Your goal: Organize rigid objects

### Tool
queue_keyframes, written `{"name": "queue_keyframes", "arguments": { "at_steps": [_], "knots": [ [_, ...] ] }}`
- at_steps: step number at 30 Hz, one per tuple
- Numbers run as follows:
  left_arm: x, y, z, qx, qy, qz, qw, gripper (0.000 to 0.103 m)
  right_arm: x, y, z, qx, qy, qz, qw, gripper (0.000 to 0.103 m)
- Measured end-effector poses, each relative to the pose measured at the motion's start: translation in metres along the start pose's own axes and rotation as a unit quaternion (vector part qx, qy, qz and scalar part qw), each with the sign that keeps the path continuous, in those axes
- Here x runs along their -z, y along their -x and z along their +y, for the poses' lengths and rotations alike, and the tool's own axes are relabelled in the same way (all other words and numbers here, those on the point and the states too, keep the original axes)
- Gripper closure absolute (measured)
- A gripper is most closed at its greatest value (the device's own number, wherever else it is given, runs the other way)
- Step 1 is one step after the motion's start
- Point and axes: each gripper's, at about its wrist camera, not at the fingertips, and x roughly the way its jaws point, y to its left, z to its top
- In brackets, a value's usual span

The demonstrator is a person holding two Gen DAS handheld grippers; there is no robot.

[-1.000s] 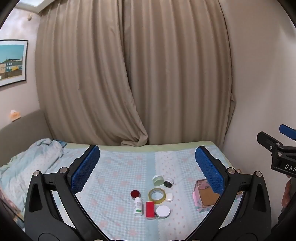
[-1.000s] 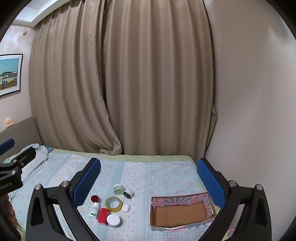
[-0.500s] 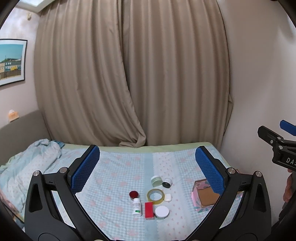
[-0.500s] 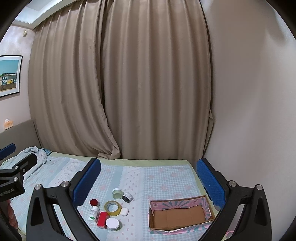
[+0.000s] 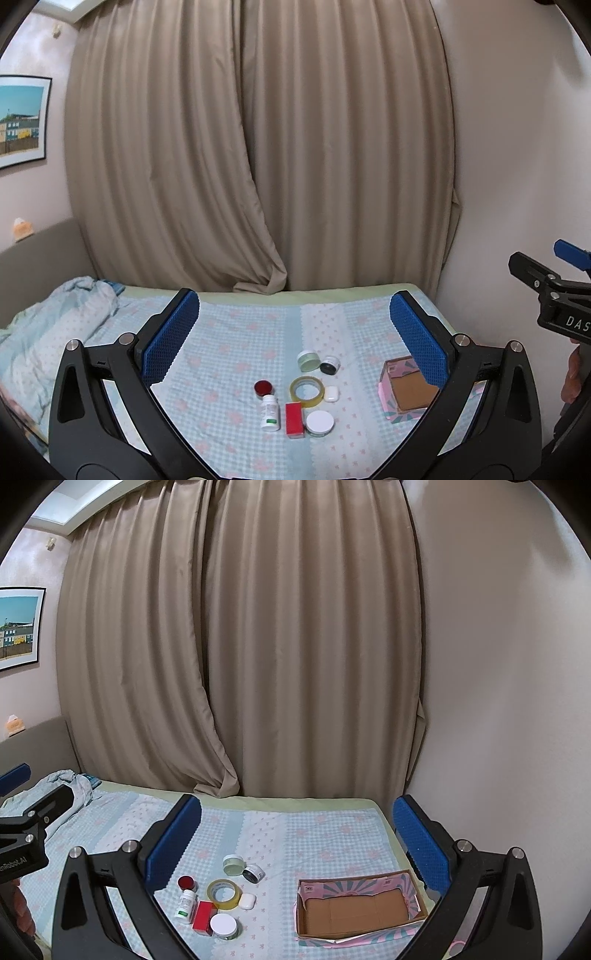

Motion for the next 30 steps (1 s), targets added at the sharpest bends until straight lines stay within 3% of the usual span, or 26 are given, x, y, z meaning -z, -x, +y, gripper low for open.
{"name": "queue_keyframes", "arguments": {
  "at_steps": [30],
  "knots": [
    [0.0056,-0.0008,0.0037,-0.002,0.000,-0.005,1.0000,0.001,-0.0009,0.0017,0.0095,-0.006,-0.002,0.000,1.000,0.000]
  ]
}}
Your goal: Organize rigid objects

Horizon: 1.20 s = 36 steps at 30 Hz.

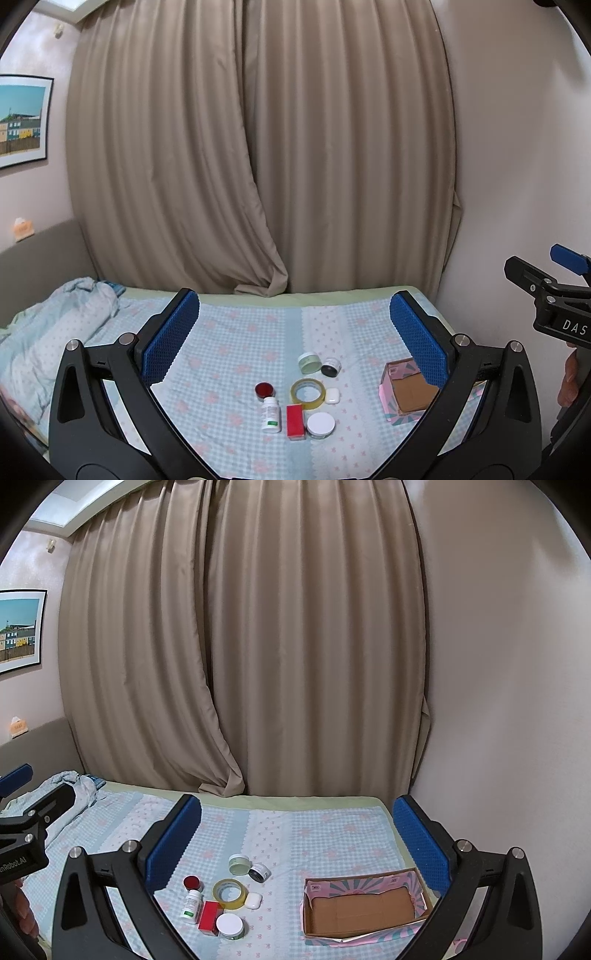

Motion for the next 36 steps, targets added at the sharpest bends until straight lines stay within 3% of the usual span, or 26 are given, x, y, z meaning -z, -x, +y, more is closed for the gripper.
{"name": "queue_keyframes", "arguments": {
  "at_steps": [23,29,36],
  "knots": [
    [-0.001,-0.009,0.018,0.000,0.019,0.009,0.9998,0.001,-0.003,-0.004,0.006,-0.003,-0.008,0.000,1.000,0.000],
    [0.013,-0.037,0.041,-0.004,0.038,0.066,0.9971,0.001,0.004,-0.022,0.014,-0.004,-0.014,0.029,0.999,0.000],
    [0.045,-0.100,0.083,-0.015,0.062,0.159,0.9852,0.001,0.028,-0.077,0.033,-0.015,-0.028,0.111,0.993,0.000]
  ]
}}
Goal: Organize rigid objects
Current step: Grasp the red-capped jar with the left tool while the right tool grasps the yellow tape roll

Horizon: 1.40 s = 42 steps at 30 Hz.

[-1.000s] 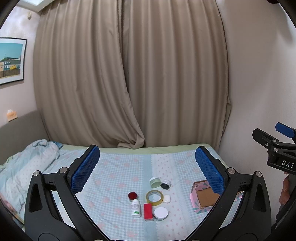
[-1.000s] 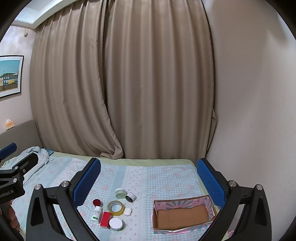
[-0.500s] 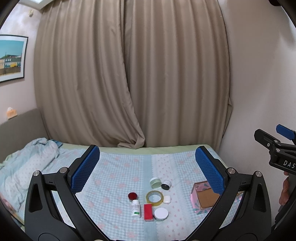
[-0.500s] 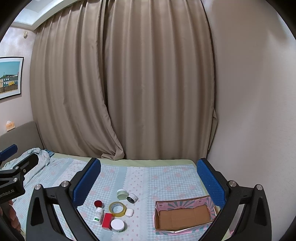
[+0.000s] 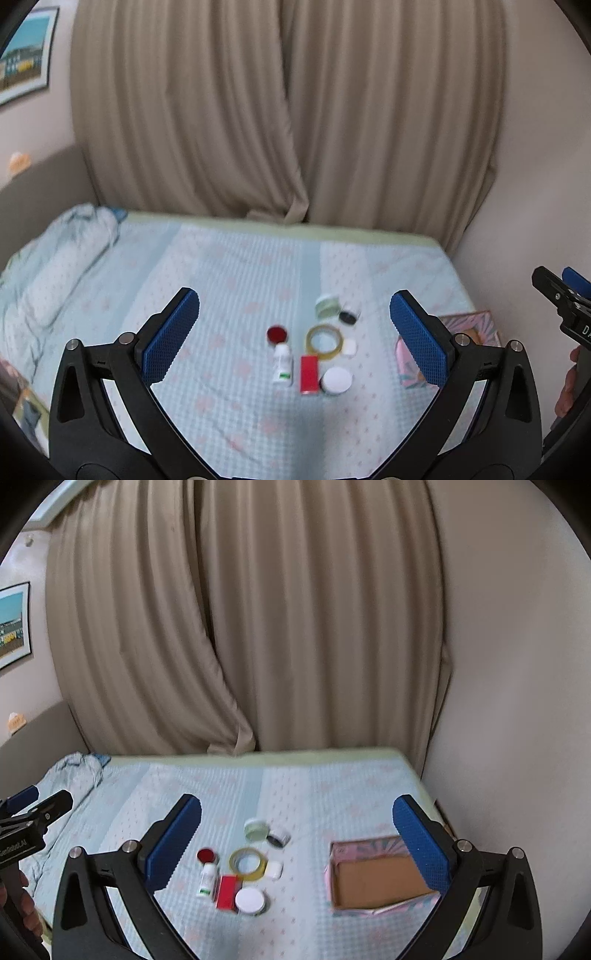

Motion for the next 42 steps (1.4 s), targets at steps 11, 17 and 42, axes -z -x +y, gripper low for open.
{"name": "queue_keyframes", "arguments": {
  "at_steps": [11,17,42],
  "knots": [
    [0.035,-0.162,0.054,0.012,0.014,0.142,0.9897,0.001,0.050,-0.144,0.037,-0.012,-0.007,0.146,0.989,0.000],
    [0.063,-0.253,0.073,0.017,0.028,0.216,0.9758,0.001,0.090,-0.226,0.061,-0.027,0.010,0.230,0.973,0.000],
    [0.166,-0.494,0.054,0.011,-0.001,0.373,0.9278,0.005,0.225,-0.469,0.119,-0.081,0.138,0.391,0.907,0.000]
  ]
}}
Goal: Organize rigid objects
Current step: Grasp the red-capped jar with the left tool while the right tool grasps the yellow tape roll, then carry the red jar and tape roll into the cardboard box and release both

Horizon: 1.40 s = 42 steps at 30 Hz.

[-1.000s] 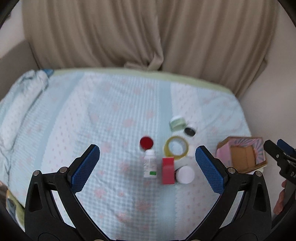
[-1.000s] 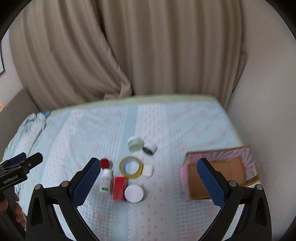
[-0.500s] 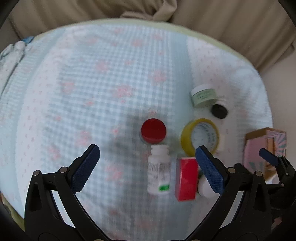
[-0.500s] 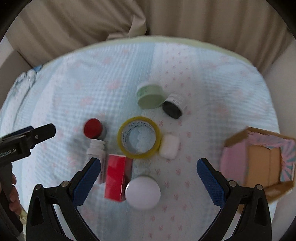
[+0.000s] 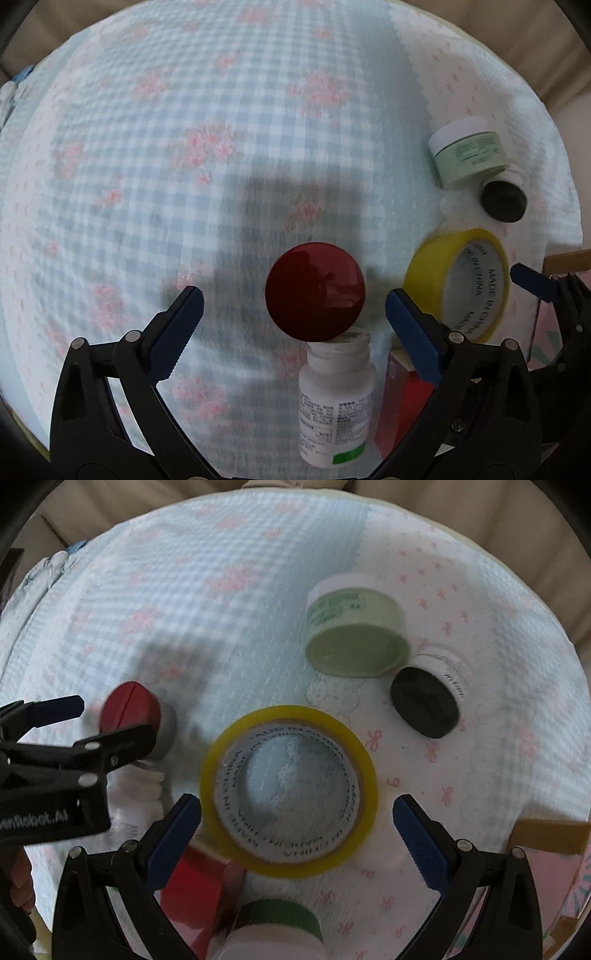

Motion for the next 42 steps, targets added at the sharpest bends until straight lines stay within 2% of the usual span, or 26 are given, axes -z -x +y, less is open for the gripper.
{"name": "queue_keyframes", "arguments": {
  "at_steps": [3,5,8,11,13,21,26,29,36,42],
  "knots": [
    [0.001,-0.008,-0.001,-0.002,0.000,0.005,1.0000,0.007,-0.002,-0.006,0.000,-0.018,0.007,-0.001,1.000,0.000],
    [0.002,-0.013,-0.003,-0.003,-0.002,0.008,1.0000,0.015,-0.004,-0.017,0.003,0.000,0.025,0.021,0.999,0.000],
    [0.000,-0.023,-0.007,-0.008,-0.006,0.010,0.9999,0.034,-0.003,-0.021,0.006,-0.001,0.046,0.026,0.999,0.000],
    [0.001,-0.030,-0.007,0.009,-0.006,0.006,0.9999,0.051,-0.002,-0.020,0.010,0.008,0.057,0.020,0.998,0.001],
    [0.000,-0.031,-0.011,0.003,-0.012,0.002,0.9999,0.051,-0.001,-0.019,0.010,0.020,0.060,0.018,0.998,0.006],
    [0.004,-0.033,-0.008,0.002,-0.012,-0.012,0.9999,0.051,0.002,-0.020,0.018,0.015,0.060,0.014,0.998,0.007],
    [0.018,-0.013,-0.008,0.007,-0.006,-0.033,0.9994,0.051,0.002,-0.020,0.018,0.018,0.063,0.011,0.998,0.007],
    [0.020,0.000,-0.003,0.007,-0.004,-0.046,0.9989,0.051,-0.002,-0.009,0.022,0.028,0.069,-0.006,0.997,0.007],
    [0.031,0.063,0.004,0.009,0.000,-0.087,0.9962,0.051,-0.005,0.038,0.024,0.019,0.056,-0.041,0.997,0.007],
    [0.045,0.137,-0.007,0.010,-0.014,-0.126,0.9918,0.051,0.006,0.105,0.020,-0.006,0.038,-0.077,0.996,0.007]
  ]
}}
